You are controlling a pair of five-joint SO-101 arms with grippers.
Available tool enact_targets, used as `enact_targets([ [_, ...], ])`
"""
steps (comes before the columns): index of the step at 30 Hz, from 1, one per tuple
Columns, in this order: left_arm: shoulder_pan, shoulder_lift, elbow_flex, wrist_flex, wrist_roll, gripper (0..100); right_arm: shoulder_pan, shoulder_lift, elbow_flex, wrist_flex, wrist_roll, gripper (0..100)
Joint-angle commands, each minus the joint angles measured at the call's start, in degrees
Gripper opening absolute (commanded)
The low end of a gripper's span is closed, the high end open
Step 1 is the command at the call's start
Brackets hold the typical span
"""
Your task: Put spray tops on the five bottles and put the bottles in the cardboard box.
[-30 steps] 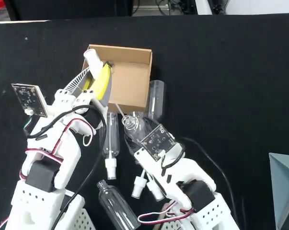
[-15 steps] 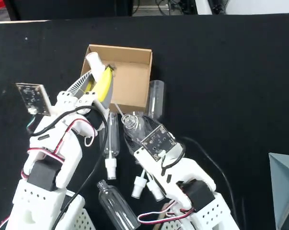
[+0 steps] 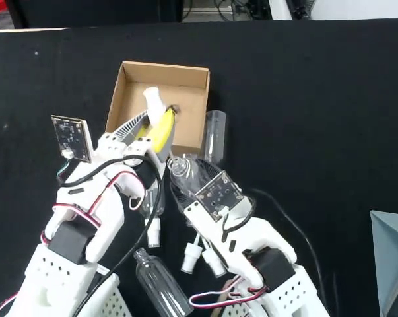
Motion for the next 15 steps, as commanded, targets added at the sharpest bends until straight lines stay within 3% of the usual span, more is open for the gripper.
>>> enact_targets([
  [1,0.92,-0.79,-0.13,0.35,-0.62,3,2.55,-1.19,-0.4,-2.9,-0.53,7.0],
  [15,3.03,-0.79,2.07,0.35,-0.62,3,3.25,-1.19,-0.4,-3.16,-0.53,7.0],
])
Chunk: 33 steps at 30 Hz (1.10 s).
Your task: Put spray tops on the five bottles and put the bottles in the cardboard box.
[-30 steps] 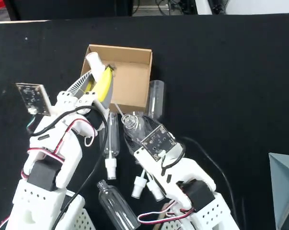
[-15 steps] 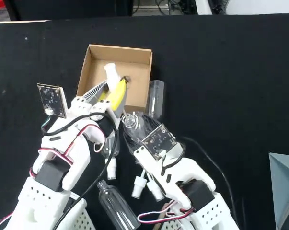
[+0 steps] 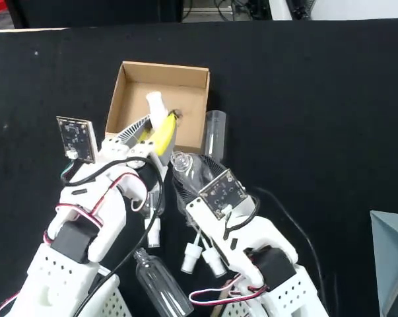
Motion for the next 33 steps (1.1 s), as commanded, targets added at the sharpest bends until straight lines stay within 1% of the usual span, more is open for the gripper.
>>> enact_targets([
  [1,3.3,-0.79,0.22,0.35,-0.79,3,1.58,-1.19,-0.4,-1.76,-0.62,7.0],
  [6,6.73,-0.79,0.57,1.05,-0.79,3,1.58,-1.19,-0.48,-1.76,-0.62,7.0],
  [10,6.81,-0.79,-0.04,3.08,-0.88,3,1.58,-1.19,-0.48,-1.76,-0.62,7.0],
  [21,6.81,-0.79,0.48,3.25,-0.88,3,1.58,-1.19,-0.57,-1.76,-0.62,7.0],
  [25,6.9,-0.79,0.57,3.34,-5.19,3,1.67,-1.19,-0.57,-1.76,-0.62,7.0],
  [27,6.9,-0.79,0.31,4.66,-6.51,3,1.67,-1.19,-0.66,-1.76,-0.62,7.0],
  [33,9.01,-0.79,-0.48,7.74,-6.95,3,1.67,-1.19,-0.66,-1.76,-0.62,7.0],
])
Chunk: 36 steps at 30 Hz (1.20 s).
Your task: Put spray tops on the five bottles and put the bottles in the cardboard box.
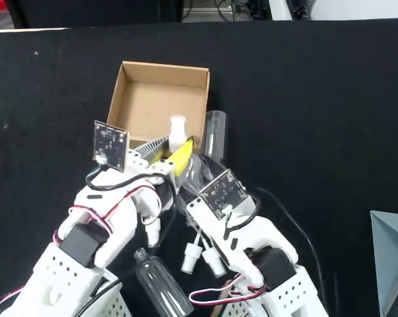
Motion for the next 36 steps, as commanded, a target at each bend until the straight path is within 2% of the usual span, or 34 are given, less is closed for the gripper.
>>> enact_targets([
  [1,1.89,-0.79,-2.24,1.32,-0.79,3,1.58,-1.19,-0.66,-1.76,-0.62,7.0],
  [6,1.98,-0.79,-2.86,3.25,-1.32,4,4.92,-1.19,-0.75,-3.52,-4.22,7.0],
  [13,1.89,-0.79,-6.29,10.99,-2.37,14,5.19,-1.19,-0.66,-3.69,-4.75,7.0],
  [22,1.36,-0.79,-6.46,11.25,-2.73,14,5.19,-1.19,-0.48,-3.87,-4.84,7.0],
  [25,1.36,-0.79,-6.46,11.6,-2.37,20,5.19,-1.19,-0.48,-3.96,-4.84,7.0],
  [28,1.36,-0.79,-7.08,13.27,-2.29,23,5.19,-1.19,-0.4,-4.04,-4.84,7.0],
  [36,1.27,-0.79,-12.0,17.32,-2.29,23,5.36,-1.19,-0.4,-4.13,-5.01,7.0],
])
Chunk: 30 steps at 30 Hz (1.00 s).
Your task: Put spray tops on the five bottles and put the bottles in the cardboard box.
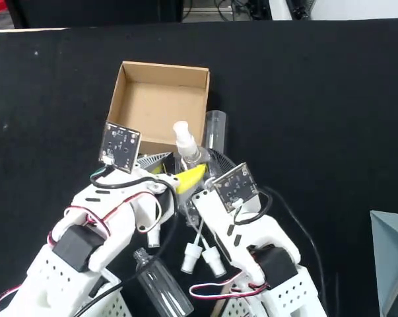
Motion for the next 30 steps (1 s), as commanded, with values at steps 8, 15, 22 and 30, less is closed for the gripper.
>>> enact_targets([
  [8,-6.9,-1.76,-8.57,1.93,4.13,24,1.85,-1.19,-0.4,-2.02,-0.44,7.0],
  [15,-9.89,-10.73,-7.96,1.76,4.4,24,1.85,-1.19,-0.31,-2.02,-0.44,7.0],
  [22,-14.46,-16.88,-4.7,1.49,4.4,24,1.67,-1.19,-0.31,-2.02,-0.44,7.0],
  [30,-17.98,-17.67,-2.77,0.53,4.4,23,1.49,-1.19,-0.66,-2.11,-0.53,7.0],
])
